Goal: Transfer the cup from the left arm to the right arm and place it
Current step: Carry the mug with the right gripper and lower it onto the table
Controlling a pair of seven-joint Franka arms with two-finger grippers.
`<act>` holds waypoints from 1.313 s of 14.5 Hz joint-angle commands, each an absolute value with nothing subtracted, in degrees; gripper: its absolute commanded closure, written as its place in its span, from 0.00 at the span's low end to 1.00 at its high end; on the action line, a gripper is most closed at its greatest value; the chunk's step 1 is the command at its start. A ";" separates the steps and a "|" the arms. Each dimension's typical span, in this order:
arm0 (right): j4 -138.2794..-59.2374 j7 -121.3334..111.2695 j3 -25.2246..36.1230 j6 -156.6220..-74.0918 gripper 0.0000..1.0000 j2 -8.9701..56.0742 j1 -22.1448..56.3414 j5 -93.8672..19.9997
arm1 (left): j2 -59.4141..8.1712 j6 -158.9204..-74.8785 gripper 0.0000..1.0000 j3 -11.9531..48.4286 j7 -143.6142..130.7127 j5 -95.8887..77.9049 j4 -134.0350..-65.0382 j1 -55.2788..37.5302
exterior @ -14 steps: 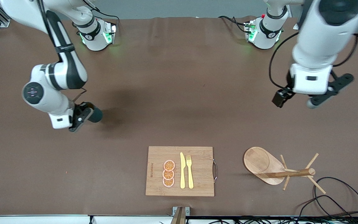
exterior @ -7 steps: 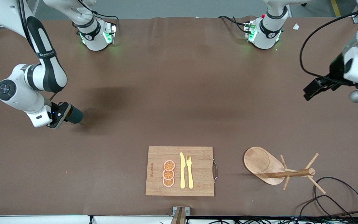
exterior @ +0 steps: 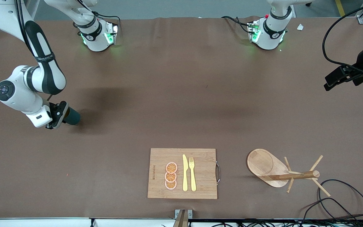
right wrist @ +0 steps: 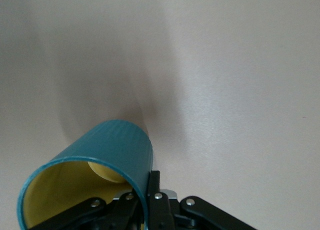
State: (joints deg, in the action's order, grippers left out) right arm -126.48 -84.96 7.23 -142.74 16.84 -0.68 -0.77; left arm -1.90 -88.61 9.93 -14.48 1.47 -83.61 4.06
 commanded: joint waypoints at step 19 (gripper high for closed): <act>-106.82 -41.70 5.71 -103.84 0.00 8.35 3.87 1.14 | 4.13 -88.68 0.00 8.96 -8.61 0.53 -91.14 4.31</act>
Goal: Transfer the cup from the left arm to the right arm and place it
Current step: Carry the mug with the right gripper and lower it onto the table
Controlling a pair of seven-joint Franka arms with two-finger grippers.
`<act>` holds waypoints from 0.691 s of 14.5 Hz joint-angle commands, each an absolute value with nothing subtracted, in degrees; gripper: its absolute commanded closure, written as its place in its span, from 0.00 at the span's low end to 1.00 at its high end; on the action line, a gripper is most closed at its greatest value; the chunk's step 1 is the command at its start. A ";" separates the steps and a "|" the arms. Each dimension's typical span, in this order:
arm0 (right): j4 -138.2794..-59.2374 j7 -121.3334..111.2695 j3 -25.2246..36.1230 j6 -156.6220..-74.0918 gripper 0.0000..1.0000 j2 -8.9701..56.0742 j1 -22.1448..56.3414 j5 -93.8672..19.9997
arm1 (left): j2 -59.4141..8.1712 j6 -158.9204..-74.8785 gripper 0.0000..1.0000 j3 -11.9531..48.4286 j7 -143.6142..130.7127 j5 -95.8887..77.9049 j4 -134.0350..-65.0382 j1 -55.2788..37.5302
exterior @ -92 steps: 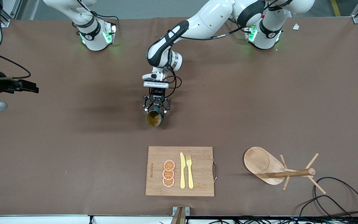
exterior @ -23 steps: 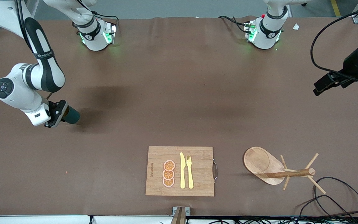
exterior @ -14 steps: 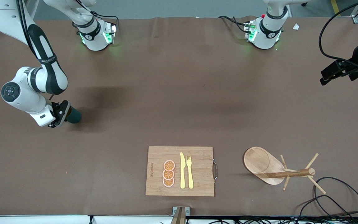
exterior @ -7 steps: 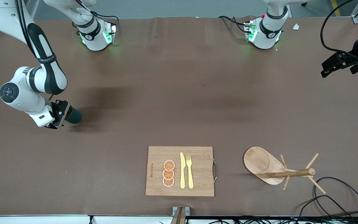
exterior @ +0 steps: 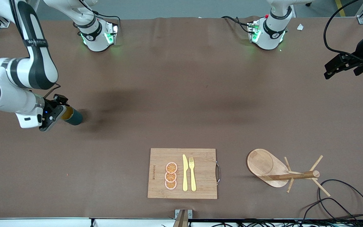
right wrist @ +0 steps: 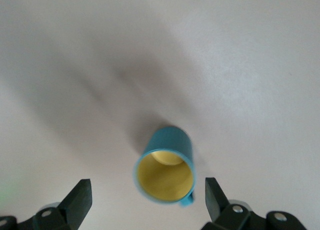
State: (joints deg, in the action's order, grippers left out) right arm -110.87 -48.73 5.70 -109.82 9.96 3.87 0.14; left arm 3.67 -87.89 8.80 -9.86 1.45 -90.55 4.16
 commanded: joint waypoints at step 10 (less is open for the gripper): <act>-90.09 -17.69 6.15 -86.93 0.00 7.29 3.25 0.44 | 4.13 -88.77 0.00 8.96 -8.70 0.35 -90.97 4.57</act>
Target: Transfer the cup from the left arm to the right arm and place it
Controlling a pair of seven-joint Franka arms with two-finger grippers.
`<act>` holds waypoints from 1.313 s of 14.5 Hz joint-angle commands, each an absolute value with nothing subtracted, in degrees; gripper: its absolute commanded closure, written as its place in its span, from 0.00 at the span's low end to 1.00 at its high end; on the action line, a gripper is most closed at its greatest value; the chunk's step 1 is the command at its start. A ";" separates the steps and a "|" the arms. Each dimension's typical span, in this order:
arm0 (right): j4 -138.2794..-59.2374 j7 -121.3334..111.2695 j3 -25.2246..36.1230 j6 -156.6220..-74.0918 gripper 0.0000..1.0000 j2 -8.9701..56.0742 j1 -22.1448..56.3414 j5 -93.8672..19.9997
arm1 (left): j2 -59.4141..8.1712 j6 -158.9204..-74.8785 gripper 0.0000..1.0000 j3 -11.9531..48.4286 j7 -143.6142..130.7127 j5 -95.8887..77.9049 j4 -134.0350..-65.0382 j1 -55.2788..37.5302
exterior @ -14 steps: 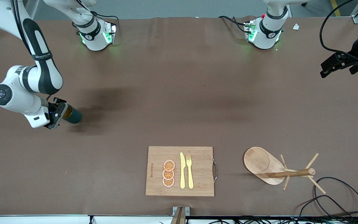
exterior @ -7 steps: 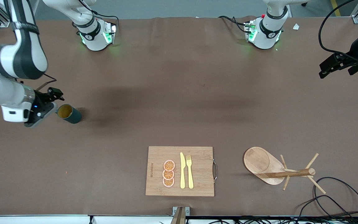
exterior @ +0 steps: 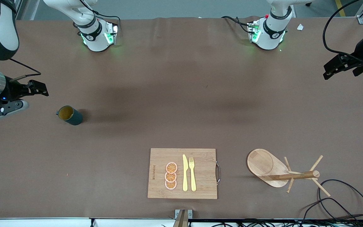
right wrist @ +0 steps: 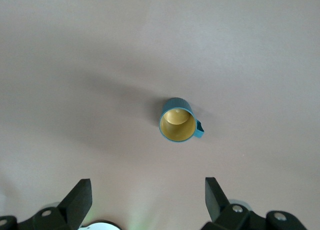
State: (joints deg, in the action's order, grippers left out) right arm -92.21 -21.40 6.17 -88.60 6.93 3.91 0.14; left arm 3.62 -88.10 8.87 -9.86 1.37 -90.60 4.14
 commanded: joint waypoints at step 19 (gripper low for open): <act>-81.74 -9.67 6.42 -82.27 0.00 9.41 -0.25 1.78 | 4.39 -89.74 0.00 9.40 -9.14 0.26 -90.79 4.31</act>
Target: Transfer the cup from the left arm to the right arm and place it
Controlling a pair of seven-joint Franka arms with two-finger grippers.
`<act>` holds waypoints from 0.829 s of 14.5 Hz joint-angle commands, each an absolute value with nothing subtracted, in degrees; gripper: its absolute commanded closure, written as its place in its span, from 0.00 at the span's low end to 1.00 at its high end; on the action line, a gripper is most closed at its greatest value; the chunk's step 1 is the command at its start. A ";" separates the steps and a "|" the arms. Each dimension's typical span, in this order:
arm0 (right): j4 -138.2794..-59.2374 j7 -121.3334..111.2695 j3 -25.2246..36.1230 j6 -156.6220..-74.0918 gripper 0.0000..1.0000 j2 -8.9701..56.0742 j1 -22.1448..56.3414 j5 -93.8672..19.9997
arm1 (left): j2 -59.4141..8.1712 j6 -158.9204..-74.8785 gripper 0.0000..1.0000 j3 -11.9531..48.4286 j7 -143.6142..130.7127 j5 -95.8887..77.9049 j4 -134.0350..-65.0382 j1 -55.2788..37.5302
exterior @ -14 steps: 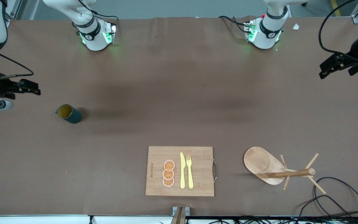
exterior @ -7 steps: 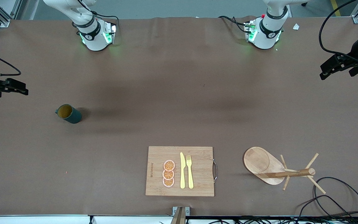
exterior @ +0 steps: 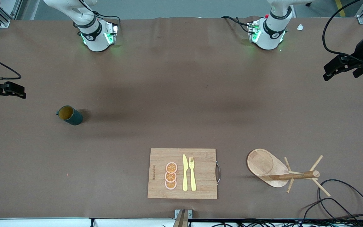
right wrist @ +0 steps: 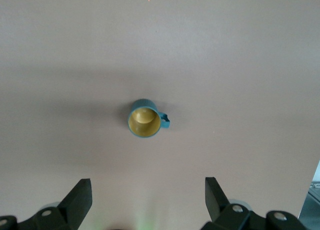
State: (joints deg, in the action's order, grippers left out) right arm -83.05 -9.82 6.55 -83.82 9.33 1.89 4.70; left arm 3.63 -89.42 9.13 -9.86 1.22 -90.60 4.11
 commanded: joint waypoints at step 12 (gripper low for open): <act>-89.91 -4.75 5.89 -83.58 0.00 -0.61 -1.06 -1.23 | 4.13 -88.77 0.00 9.58 -8.18 0.35 -89.30 4.04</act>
